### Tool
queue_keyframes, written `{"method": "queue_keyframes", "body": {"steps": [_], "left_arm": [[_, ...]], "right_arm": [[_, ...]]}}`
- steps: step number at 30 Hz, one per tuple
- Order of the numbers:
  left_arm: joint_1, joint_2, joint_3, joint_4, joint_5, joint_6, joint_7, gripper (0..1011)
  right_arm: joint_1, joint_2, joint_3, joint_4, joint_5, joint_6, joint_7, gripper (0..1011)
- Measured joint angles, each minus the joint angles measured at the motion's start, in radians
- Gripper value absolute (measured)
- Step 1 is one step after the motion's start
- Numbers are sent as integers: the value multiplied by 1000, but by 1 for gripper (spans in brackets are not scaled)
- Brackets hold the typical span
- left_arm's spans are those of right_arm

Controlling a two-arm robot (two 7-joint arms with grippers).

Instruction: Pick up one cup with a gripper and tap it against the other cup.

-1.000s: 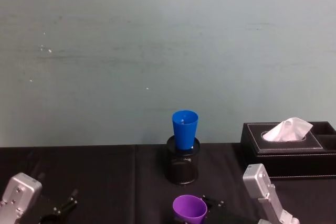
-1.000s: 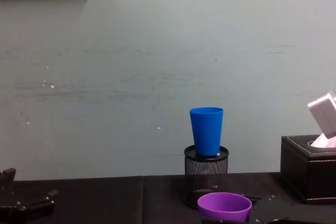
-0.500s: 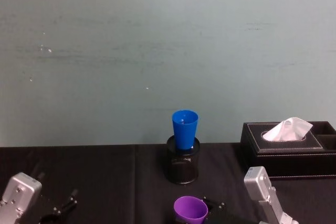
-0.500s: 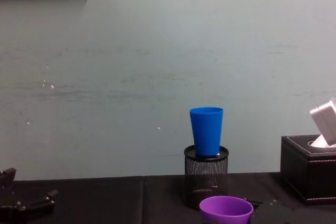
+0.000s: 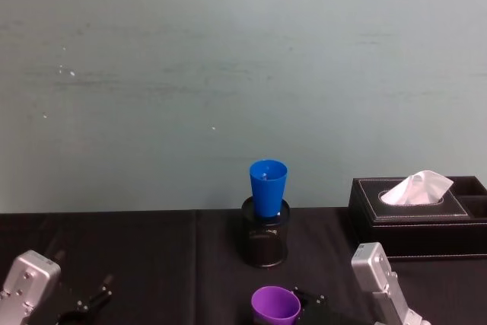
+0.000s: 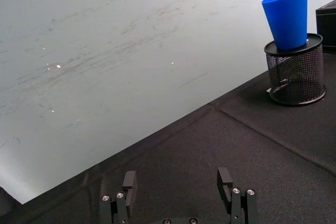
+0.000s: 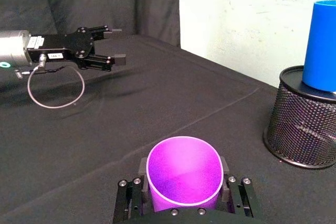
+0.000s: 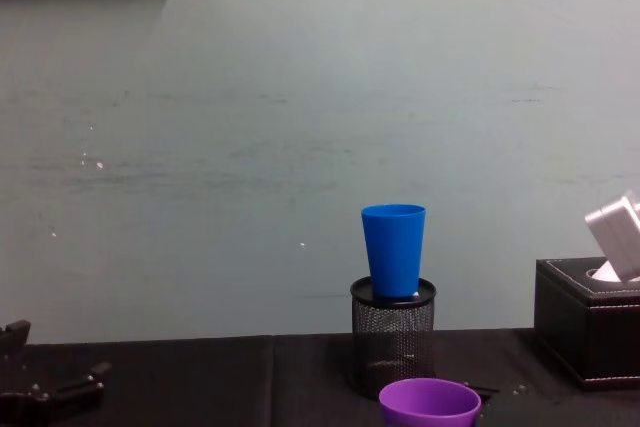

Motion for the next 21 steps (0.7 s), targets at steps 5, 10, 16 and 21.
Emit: {"method": "queue_keyframes", "body": {"steps": [5,10,16,21], "left_arm": [[0,0,0,0,0,0,0,1000],[0,0,0,0,0,0,0,1000],[0,0,0,0,0,0,0,1000],[0,0,0,0,0,0,0,1000]], "right_arm": [[0,0,0,-1,0,0,0,752],[0,1,0,-1,1,0,-1,918],[0,1,0,-2,1,0,-1,1003],[0,1,0,-2,2,0,-1,1003]]}}
